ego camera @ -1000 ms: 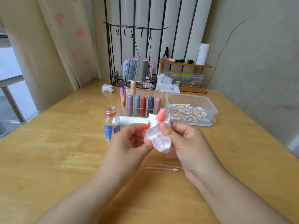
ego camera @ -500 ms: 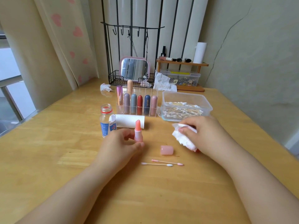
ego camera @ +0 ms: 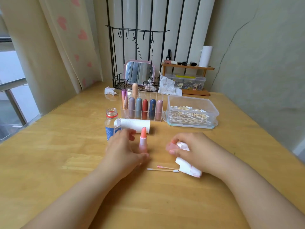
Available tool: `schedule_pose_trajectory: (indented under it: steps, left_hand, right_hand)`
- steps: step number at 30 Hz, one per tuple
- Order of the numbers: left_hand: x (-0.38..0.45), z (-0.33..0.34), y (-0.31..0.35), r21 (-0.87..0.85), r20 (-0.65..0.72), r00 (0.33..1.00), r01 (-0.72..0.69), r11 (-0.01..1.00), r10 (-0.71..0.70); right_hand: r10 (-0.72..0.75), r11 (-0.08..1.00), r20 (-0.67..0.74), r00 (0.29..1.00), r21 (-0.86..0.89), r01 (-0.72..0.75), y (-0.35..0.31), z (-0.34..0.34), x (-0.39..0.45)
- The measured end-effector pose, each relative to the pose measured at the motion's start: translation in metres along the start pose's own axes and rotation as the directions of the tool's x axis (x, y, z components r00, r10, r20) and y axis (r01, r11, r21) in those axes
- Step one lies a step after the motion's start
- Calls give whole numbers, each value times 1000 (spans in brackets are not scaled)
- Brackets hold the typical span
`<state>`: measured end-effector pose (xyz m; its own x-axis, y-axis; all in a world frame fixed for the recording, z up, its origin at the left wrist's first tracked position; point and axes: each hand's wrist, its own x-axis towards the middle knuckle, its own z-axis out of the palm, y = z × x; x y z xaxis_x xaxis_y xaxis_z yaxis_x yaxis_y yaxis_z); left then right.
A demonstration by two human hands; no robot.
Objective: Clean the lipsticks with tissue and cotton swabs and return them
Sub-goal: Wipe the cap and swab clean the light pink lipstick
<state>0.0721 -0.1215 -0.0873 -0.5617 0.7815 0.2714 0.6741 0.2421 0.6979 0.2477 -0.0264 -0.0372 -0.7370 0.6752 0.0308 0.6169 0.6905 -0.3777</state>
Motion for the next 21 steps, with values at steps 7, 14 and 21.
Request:
schedule_pose_trajectory:
  steps: [7, 14, 21]
  left_hand:
    - [-30, -31, 36, -249, -298, 922, -325, 912, 247]
    - [-41, -21, 49, -685, 114, 950, -138, 716, 292]
    - [-40, -28, 53, -866, 231, 928, 59, 496, 292]
  right_hand:
    - [-99, 900, 1, 995, 426, 89, 3, -22, -6]
    - [-347, 749, 21, 937, 608, 264, -19, -39, -17]
    - [-318, 761, -70, 946, 576, 298, -25, -35, -30]
